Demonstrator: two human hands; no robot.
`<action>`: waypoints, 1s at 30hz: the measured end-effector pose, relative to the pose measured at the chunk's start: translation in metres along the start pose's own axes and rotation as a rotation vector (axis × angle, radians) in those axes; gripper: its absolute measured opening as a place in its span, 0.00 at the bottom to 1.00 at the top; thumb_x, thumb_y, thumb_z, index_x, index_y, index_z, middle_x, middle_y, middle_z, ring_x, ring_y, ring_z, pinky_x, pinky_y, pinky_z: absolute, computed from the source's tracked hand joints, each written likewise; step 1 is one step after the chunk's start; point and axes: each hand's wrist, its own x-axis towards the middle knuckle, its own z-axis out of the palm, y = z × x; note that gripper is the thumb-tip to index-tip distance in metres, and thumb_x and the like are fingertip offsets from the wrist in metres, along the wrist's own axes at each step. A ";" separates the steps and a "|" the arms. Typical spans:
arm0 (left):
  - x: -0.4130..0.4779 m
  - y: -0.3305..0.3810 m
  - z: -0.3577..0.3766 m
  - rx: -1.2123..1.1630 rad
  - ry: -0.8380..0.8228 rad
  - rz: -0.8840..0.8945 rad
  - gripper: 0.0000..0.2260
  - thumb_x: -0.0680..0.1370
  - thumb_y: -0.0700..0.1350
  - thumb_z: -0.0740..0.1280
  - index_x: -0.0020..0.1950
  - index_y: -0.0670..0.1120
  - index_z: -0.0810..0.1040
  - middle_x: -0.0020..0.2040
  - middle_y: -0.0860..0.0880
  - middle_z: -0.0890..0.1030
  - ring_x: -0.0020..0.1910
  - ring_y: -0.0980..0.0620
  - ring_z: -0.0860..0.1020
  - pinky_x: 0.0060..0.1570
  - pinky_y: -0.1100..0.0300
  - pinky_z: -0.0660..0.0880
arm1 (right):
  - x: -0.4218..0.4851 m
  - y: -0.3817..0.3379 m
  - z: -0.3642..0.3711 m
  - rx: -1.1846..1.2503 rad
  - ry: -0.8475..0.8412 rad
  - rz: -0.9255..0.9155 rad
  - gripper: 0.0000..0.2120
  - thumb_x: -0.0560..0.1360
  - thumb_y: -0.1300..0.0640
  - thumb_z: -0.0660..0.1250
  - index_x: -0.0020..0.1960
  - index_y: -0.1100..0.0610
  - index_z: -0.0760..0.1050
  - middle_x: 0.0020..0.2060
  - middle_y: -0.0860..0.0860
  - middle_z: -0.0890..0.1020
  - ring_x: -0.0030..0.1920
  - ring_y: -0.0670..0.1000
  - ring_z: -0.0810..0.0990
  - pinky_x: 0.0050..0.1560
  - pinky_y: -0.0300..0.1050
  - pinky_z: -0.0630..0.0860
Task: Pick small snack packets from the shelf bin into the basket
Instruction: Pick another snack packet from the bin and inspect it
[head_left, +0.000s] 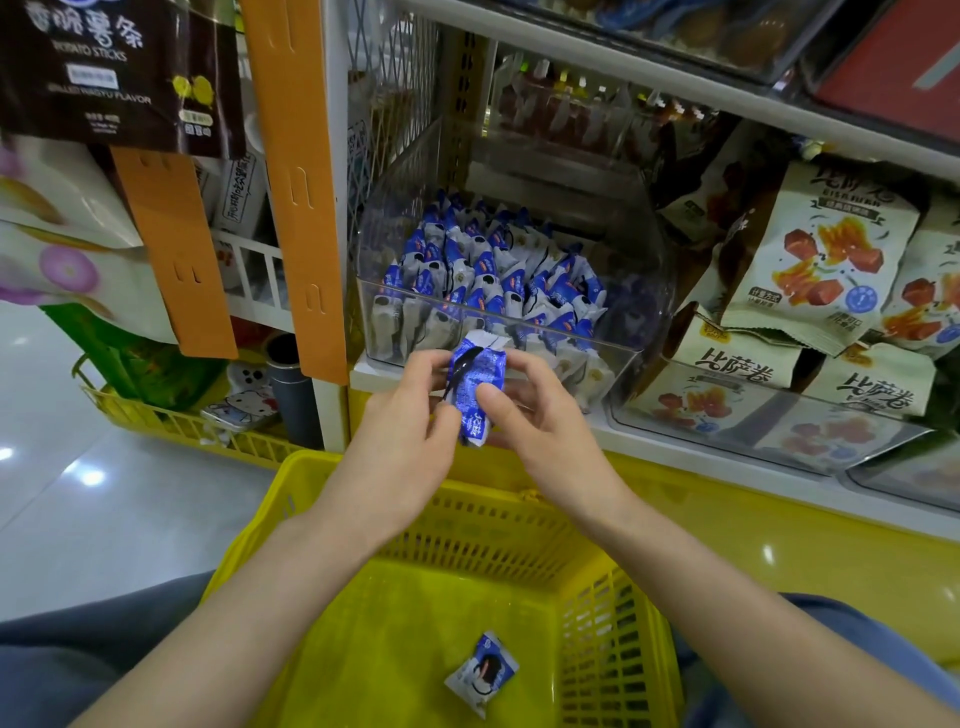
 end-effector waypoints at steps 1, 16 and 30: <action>-0.001 0.000 -0.001 0.048 0.017 0.020 0.14 0.79 0.43 0.58 0.64 0.53 0.68 0.49 0.54 0.81 0.42 0.55 0.80 0.40 0.57 0.77 | 0.000 0.000 0.001 -0.013 -0.012 -0.008 0.15 0.78 0.60 0.61 0.63 0.55 0.67 0.55 0.54 0.78 0.47 0.41 0.80 0.43 0.35 0.78; 0.002 -0.003 -0.007 0.311 0.123 0.092 0.11 0.80 0.44 0.55 0.46 0.42 0.75 0.28 0.50 0.71 0.27 0.54 0.69 0.29 0.59 0.59 | 0.000 0.011 0.000 -0.337 -0.095 -0.086 0.14 0.76 0.54 0.65 0.57 0.40 0.66 0.47 0.39 0.78 0.50 0.38 0.77 0.50 0.30 0.75; 0.005 -0.002 -0.002 0.072 -0.007 -0.037 0.13 0.81 0.43 0.56 0.48 0.40 0.79 0.43 0.43 0.80 0.44 0.45 0.78 0.49 0.44 0.75 | 0.004 0.016 -0.003 -0.178 0.026 0.091 0.15 0.76 0.51 0.64 0.60 0.54 0.67 0.49 0.48 0.77 0.42 0.38 0.77 0.37 0.29 0.73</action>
